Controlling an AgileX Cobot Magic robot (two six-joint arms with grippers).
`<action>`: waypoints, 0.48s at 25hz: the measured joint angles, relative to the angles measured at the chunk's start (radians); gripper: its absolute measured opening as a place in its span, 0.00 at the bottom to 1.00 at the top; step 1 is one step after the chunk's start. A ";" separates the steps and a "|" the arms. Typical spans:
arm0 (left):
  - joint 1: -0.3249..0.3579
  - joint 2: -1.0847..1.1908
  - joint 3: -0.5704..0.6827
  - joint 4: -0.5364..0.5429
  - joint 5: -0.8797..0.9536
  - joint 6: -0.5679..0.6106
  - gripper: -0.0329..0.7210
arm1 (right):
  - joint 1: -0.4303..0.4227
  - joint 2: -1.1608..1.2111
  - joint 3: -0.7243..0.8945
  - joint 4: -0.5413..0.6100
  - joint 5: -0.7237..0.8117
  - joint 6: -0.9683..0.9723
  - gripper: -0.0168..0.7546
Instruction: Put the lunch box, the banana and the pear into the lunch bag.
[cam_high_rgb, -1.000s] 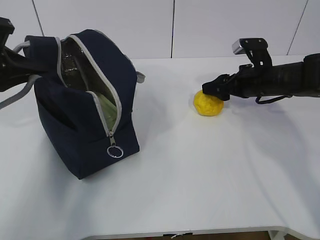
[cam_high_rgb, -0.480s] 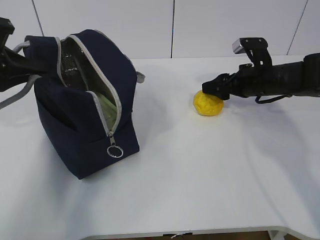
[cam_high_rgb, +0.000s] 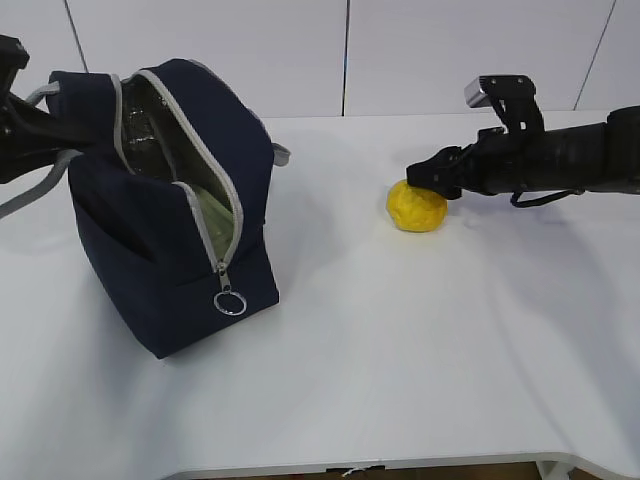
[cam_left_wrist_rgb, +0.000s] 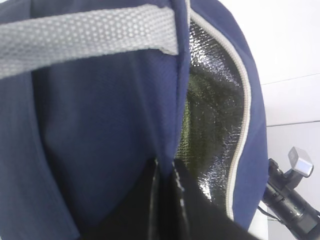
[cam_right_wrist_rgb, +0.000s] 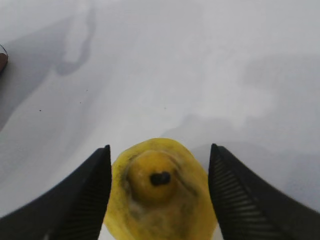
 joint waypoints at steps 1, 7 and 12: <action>0.000 0.000 0.000 0.000 0.000 0.000 0.03 | 0.000 0.000 0.000 0.000 -0.002 0.001 0.67; 0.000 0.000 0.000 0.000 0.000 0.000 0.03 | 0.000 0.000 0.000 0.000 -0.013 0.001 0.56; 0.000 0.000 0.000 0.000 0.000 0.000 0.03 | 0.000 0.000 0.000 0.000 -0.011 0.001 0.42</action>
